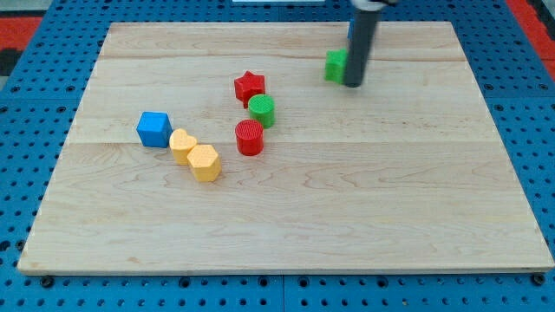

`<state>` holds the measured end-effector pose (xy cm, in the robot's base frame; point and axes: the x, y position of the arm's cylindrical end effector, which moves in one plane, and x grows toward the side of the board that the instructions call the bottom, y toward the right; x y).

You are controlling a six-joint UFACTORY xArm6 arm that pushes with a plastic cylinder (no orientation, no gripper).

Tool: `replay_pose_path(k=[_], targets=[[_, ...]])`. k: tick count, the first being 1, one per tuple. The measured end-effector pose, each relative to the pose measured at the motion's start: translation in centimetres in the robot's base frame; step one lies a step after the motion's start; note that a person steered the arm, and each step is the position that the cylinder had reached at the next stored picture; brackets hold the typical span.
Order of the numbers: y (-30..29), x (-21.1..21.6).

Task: Slide the green star diagonally in between the blue triangle and the red star

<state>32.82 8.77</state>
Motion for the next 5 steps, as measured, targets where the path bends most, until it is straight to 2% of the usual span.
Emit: replay_pose_path(k=[1, 2, 3, 4, 5], targets=[[2.7, 2.4], [4.0, 2.5], [6.8, -0.7], [6.5, -3.5], [4.6, -4.4]])
